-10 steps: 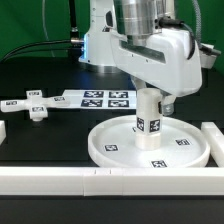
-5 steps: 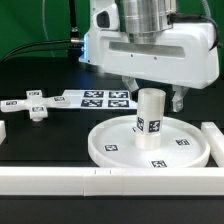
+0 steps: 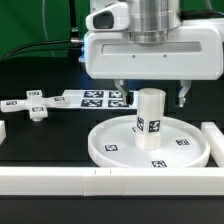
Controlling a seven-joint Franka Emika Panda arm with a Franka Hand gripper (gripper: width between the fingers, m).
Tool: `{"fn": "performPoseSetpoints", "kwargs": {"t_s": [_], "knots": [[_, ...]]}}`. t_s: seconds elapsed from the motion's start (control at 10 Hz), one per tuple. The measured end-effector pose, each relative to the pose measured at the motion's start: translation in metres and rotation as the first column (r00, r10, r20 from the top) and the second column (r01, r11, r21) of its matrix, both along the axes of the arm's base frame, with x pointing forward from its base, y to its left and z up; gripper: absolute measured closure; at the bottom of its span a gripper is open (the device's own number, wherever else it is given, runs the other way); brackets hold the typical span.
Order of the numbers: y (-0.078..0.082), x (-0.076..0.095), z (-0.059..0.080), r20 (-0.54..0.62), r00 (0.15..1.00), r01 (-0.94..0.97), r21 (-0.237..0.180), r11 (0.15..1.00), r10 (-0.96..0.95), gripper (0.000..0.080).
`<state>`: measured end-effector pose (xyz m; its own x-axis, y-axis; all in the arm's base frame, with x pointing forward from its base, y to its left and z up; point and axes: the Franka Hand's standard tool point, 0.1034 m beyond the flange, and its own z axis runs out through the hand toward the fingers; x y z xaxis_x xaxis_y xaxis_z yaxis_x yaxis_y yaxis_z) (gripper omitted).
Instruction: Assemble round table
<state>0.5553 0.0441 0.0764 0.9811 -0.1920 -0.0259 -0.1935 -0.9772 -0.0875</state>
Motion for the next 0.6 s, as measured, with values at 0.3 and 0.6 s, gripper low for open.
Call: {"fn": "performPoseSetpoints", "kwargs": {"t_s": [0.3, 0.6], "knots": [[-0.0017, -0.0006, -0.0005, 0.013, 0.988, -0.152, 0.0, 0.988, 0.152, 0.015], [-0.0038, -0.0022, 0.0001, 0.013, 0.905, -0.425, -0.007, 0.905, 0.425, 0.015]]}}
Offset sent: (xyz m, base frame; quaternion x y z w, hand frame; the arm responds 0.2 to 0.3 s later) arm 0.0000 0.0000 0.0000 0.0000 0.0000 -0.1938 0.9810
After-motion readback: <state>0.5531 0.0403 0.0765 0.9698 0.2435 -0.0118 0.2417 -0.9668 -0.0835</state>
